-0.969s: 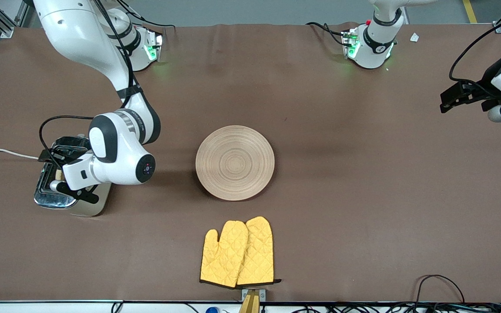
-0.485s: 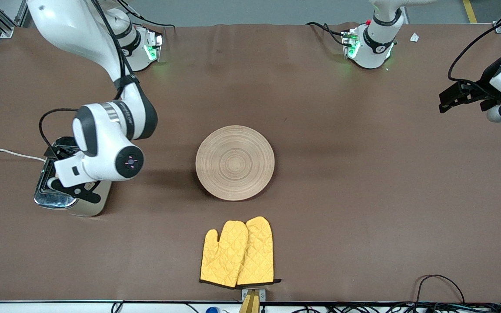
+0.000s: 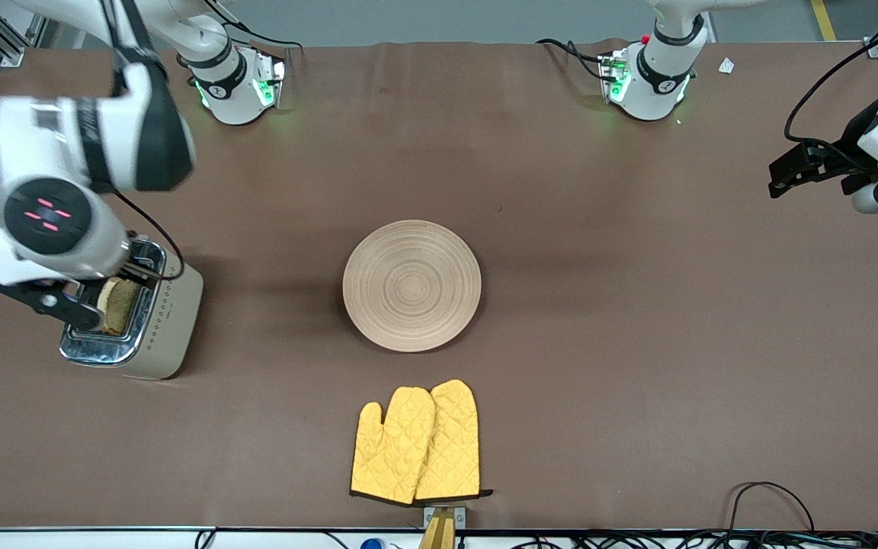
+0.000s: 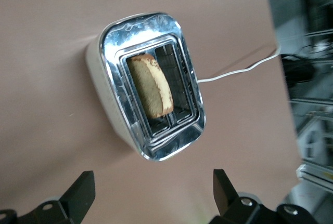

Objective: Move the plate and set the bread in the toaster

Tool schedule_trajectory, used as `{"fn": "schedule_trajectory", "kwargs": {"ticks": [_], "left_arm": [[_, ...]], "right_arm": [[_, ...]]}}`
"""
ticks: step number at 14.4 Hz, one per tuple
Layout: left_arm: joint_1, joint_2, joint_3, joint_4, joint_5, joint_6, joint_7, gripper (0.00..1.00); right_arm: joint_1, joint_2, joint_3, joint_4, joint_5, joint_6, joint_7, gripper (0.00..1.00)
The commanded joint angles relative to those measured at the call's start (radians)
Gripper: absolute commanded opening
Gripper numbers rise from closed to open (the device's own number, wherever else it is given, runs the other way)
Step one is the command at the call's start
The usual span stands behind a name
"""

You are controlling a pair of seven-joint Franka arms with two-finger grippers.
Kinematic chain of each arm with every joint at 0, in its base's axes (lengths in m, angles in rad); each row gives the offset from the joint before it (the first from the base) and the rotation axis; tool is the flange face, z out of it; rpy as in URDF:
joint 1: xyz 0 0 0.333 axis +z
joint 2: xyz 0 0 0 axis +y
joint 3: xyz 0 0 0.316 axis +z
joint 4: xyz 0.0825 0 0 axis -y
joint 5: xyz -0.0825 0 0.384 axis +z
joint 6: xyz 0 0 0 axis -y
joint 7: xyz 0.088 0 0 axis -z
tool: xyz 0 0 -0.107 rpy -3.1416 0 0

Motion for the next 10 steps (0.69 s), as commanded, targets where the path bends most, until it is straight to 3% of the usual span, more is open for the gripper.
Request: {"fn": "schedule_trajectory", "kwargs": {"ticks": [1,5,10], "left_arm": [[-0.006,-0.026,0.000,0.005,-0.010,-0.018,-0.007,1.00],[-0.006,-0.022,-0.011,0.005,-0.008,-0.013,-0.010,1.00],[0.000,-0.026,-0.011,0.005,-0.010,-0.014,-0.010,1.00]], "right_arm": [[-0.080,-0.115,0.013,-0.041,0.117,0.017,-0.114,1.00],[-0.175,-0.213,0.010,-0.049,0.232,0.017,-0.316,1.00],[-0.283,-0.286,0.010,-0.084,0.289,0.068,-0.532,1.00]]}}
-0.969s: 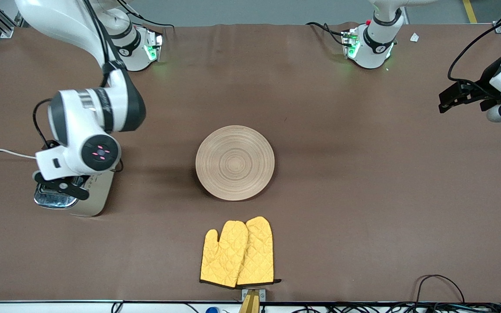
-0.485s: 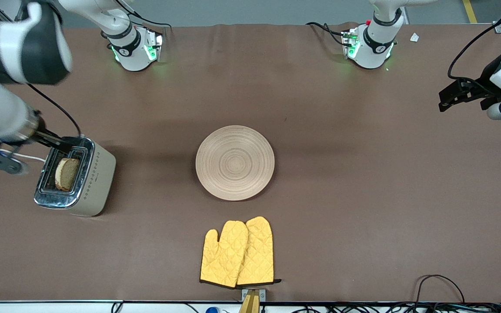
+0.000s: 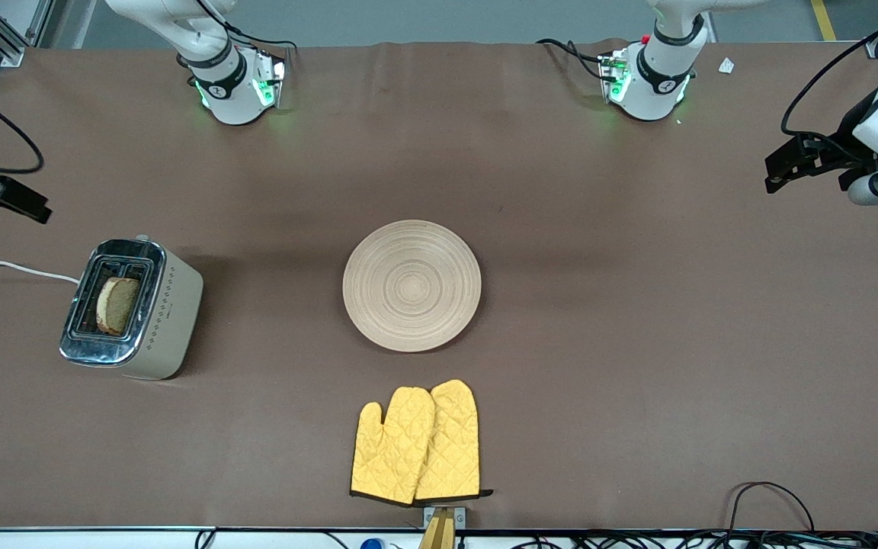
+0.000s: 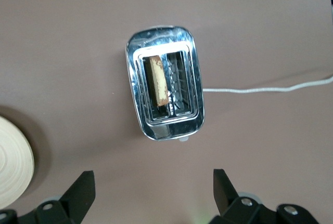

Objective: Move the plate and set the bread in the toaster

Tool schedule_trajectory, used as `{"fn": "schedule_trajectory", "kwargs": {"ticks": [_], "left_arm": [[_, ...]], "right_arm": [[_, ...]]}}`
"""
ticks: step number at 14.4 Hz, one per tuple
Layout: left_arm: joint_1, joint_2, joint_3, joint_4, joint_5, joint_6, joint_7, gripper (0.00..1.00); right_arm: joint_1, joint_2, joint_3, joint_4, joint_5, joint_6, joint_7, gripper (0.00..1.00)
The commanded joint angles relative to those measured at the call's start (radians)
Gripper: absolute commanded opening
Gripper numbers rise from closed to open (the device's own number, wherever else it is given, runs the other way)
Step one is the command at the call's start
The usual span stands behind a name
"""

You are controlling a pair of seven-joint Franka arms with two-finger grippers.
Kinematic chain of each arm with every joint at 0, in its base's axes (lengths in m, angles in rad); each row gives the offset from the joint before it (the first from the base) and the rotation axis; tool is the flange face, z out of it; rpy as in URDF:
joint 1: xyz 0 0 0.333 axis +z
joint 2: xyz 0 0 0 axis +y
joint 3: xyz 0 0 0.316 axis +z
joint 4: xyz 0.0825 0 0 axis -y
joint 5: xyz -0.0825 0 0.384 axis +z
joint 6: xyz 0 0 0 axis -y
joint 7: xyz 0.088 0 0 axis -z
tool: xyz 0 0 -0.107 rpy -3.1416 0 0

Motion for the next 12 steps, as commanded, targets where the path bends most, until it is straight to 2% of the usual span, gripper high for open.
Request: {"fn": "schedule_trajectory", "kwargs": {"ticks": [1,6,12], "left_arm": [[0.003,-0.014,0.000,0.005,-0.008,-0.014,-0.008,1.00],[0.009,-0.010,0.006,0.013,-0.007,-0.014,0.012,1.00],[0.008,-0.002,0.005,0.033,-0.004,-0.014,0.009,1.00]], "right_arm": [[-0.075,-0.070,0.012,-0.098,0.049,0.061,-0.113,1.00],[-0.139,-0.091,0.012,-0.120,0.092,0.078,-0.252,1.00],[-0.126,-0.089,0.019,-0.118,0.121,0.092,-0.222,1.00]]}}
